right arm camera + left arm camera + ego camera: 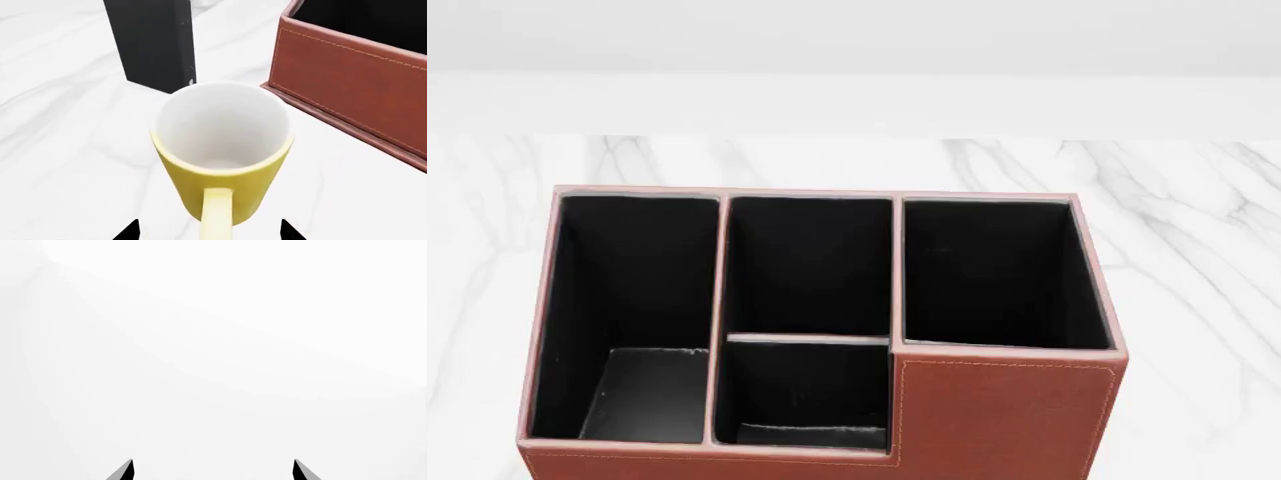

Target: Pick up the yellow and white mug and place it to the right of the caddy.

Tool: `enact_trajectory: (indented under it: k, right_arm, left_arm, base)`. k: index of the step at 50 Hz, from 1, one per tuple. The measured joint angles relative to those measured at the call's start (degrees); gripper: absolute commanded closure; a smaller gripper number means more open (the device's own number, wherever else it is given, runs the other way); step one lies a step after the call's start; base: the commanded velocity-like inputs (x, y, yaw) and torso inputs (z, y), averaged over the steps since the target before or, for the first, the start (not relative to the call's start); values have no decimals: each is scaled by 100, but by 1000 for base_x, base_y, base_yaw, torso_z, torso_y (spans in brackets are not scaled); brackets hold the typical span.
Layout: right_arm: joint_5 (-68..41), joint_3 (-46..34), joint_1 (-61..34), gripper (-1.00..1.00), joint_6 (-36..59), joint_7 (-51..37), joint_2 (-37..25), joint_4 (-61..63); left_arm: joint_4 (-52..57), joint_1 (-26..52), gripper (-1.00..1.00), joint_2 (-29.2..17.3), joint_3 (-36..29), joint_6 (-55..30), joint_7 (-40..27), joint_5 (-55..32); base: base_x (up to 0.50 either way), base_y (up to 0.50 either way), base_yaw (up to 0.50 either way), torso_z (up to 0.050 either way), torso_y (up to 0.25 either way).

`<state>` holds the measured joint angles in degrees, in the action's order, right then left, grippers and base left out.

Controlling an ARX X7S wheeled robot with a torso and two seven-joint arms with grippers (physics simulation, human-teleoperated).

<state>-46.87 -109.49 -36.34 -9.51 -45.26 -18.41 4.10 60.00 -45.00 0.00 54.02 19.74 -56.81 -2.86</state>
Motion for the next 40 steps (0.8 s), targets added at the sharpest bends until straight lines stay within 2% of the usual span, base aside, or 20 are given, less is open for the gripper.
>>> enact_trajectory:
  k: [40]
  right_arm:
    - [-49,275,402,-100,-553,549,68,-823]
  left_arm:
    - [0,0,-100,0,-28,12,-2,25]
  base:
    - [0,0,0,0,0]
